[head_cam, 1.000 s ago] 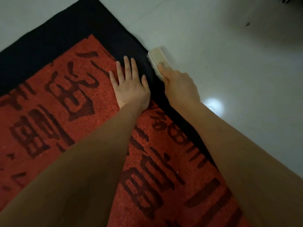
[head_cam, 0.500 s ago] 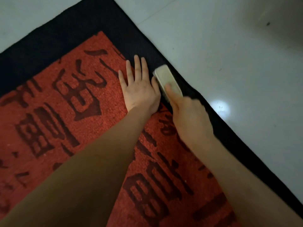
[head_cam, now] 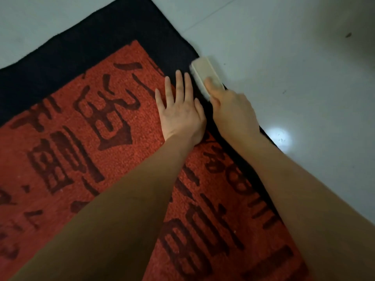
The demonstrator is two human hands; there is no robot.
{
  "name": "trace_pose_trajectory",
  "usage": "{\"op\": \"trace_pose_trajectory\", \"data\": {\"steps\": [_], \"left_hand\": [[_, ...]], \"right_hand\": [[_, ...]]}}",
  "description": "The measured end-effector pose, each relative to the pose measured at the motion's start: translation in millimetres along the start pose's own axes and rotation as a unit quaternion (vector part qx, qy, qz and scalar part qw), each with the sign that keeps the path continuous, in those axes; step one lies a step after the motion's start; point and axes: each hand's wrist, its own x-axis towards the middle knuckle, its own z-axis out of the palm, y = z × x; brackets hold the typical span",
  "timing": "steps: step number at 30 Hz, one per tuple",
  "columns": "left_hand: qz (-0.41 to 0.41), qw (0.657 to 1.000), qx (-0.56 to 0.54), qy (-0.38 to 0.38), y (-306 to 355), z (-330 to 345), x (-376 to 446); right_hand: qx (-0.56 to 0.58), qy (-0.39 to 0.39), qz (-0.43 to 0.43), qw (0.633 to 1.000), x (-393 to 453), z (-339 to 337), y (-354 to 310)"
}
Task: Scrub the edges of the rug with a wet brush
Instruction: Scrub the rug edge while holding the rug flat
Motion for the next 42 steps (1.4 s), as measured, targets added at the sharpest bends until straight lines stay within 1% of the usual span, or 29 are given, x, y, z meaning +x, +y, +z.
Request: {"op": "trace_pose_trajectory", "data": {"steps": [2,3,5,7,8,10,12,13,15,17,19,22,23,25,27,28,30,33,35,37,39,40,42], "left_hand": [[-0.002,1.0,0.004,0.0,-0.8,0.5,0.1],[-0.004,1.0,0.003,-0.001,-1.6,-0.2,0.5],[-0.004,1.0,-0.003,-0.003,-0.2,-1.4,1.0],[-0.004,1.0,-0.002,-0.01,0.3,-1.8,-0.2],[-0.002,1.0,-0.002,-0.013,0.4,-2.5,0.5],[-0.009,1.0,-0.009,-0.022,-2.2,-4.1,7.2],[-0.008,0.998,-0.022,-0.052,2.2,-14.0,1.0],[-0.004,0.998,-0.03,-0.052,4.2,-14.5,-7.8],[0.024,0.998,-0.04,-0.041,9.1,-17.4,-34.7],[0.08,0.995,-0.022,-0.055,5.4,-16.3,-67.0],[0.121,0.99,0.004,-0.068,-2.6,-12.4,-78.0],[0.107,0.991,0.011,-0.08,-3.5,-12.5,-65.9],[0.099,0.992,0.018,-0.075,-0.5,-11.2,-64.6],[0.088,0.993,0.027,-0.073,4.3,-11.5,-62.5],[0.079,0.993,0.025,-0.084,6.3,-12.6,-62.8],[0.078,0.993,0.027,-0.085,4.8,-12.3,-62.3],[0.081,0.993,0.038,-0.077,3.6,-11.6,-61.1],[0.059,0.993,0.041,-0.091,12.1,-13.0,-63.2],[0.038,0.995,0.031,-0.082,26.1,-13.7,-79.5],[0.066,0.995,0.012,-0.076,40.5,-12.0,-103.8],[0.104,0.992,0.015,-0.075,41.3,-6.6,-115.8],[0.112,0.991,0.02,-0.071,37.4,-4.9,-111.8],[0.105,0.992,0.026,-0.068,31.6,-4.4,-100.3]], "right_hand": [[0.024,-0.009,-0.006,1.0,25.1,-8.7,-5.9],[0.026,-0.003,-0.004,1.0,21.8,-8.0,-3.5],[0.001,0.006,0.017,1.0,-22.8,-6.9,7.8],[0.023,-0.007,0.041,0.999,-84.9,-9.8,11.1],[0.026,-0.018,0.056,0.998,-95.8,-11.3,11.9],[0.017,-0.006,0.057,0.998,-68.4,-8.4,16.1],[0.017,-0.007,0.058,0.998,-45.7,-10.6,10.0],[0.026,-0.003,0.058,0.998,-37.3,-7.3,7.0],[0.036,0.006,0.058,0.998,-44.2,0.1,7.0],[0.015,0.013,0.058,0.998,-83.0,-0.4,13.5],[0.015,-0.009,0.073,0.997,-131.5,-7.6,27.7],[0.021,-0.065,0.113,0.991,-189.8,-27.2,36.8],[0.017,-0.071,0.115,0.991,-189.5,-29.3,35.0],[0.006,-0.041,0.097,0.994,-162.5,-20.6,29.5],[-0.025,-0.037,0.084,0.995,-137.0,-15.5,21.3],[-0.022,-0.03,0.088,0.995,-134.4,-12.6,21.5],[-0.016,-0.02,0.103,0.994,-163.5,-11.1,32.4],[-0.02,-0.019,0.148,0.989,-244.4,-15.7,43.3],[-0.017,-0.005,0.158,0.987,-233.6,-15.1,43.6],[0.005,0.009,0.167,0.986,-186.9,-10.0,33.0],[0.007,0.015,0.145,0.989,-152.7,-8.8,22.3],[0.012,0.01,0.145,0.989,-151.1,-11.6,21.6],[-0.005,-0.019,0.143,0.99,-185.8,-18.0,38.8]]}}
